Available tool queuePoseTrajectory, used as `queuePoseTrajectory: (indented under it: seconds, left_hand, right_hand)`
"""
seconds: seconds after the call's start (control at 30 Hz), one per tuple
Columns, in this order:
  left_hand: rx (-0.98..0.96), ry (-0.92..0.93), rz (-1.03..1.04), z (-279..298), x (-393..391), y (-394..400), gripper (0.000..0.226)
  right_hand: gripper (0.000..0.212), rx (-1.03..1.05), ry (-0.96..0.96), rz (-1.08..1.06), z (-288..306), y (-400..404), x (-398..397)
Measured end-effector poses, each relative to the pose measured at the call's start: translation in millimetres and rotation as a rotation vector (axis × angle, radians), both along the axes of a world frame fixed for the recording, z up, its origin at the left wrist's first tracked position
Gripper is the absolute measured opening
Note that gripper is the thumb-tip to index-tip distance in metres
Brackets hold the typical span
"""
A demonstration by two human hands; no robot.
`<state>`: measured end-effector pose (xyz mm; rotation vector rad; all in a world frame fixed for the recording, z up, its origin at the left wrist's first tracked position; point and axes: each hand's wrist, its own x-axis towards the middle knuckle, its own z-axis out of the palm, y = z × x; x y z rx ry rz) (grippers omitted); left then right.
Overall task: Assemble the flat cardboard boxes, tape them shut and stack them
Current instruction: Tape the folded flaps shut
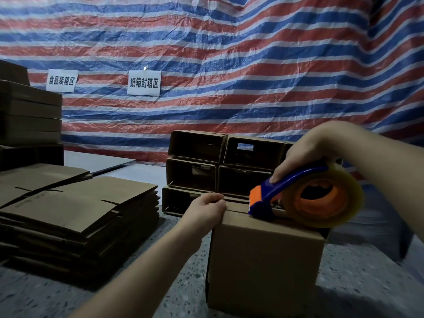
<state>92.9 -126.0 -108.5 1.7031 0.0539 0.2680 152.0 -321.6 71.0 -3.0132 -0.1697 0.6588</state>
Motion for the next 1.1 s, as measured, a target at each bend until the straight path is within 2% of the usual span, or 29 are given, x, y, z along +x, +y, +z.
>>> queuePoseTrajectory:
  seconds: [0.1,0.17,0.23,0.3,0.33,0.4,0.47,0.57,0.63,0.73,0.9,1.0,1.1]
  left_hand:
    - [0.07,-0.029,0.005,2,-3,-1,0.025]
    - [0.206,-0.161,0.072,1,-10,-1,0.025]
    - [0.54,-0.329,0.14,0,-19,-3,0.034]
    - [0.898,-0.417,0.114,-4,-26,-8,0.046]
    - [1.019,-0.417,0.082,-7,-28,-10,0.05]
    - [1.139,-0.382,0.058,-11,-30,-11,0.058]
    - [1.192,-0.376,0.076,-12,-31,-11,0.062]
    - [1.227,-0.363,0.094,-10,-31,-11,0.059]
    - [1.227,-0.358,0.089,-11,-31,-11,0.057]
    - [1.23,-0.345,0.071,-11,-32,-10,0.057]
    - [1.253,-0.327,0.051,-6,-35,-12,0.054]
    - [1.328,-0.307,0.07,5,-33,-16,0.05]
    - [1.367,-0.328,0.072,11,-31,-32,0.054]
  right_hand:
    - [0.051,0.008,-0.016,-0.011,-1,1,-1]
    - [0.051,0.01,-0.009,-0.009,-1,0,-2]
    - [0.05,0.007,-0.004,-0.006,-1,0,-2]
    - [0.043,0.01,0.006,-0.006,-1,1,-1]
    - [0.039,0.009,0.017,-0.003,-2,1,0]
    - [0.034,0.006,0.033,-0.002,-1,1,0]
    - [0.038,0.01,0.039,-0.013,1,-2,0]
    - [0.068,0.056,0.015,-0.024,5,-15,4]
    - [0.078,0.069,0.008,-0.033,6,-26,5]
    - [0.081,0.074,0.02,-0.05,4,-38,7]
    - [0.07,-0.002,0.028,-0.032,-2,-28,5]
    - [0.072,-0.008,0.014,-0.035,-2,-25,4]
    - [0.063,-0.002,-0.002,-0.044,-4,-27,4]
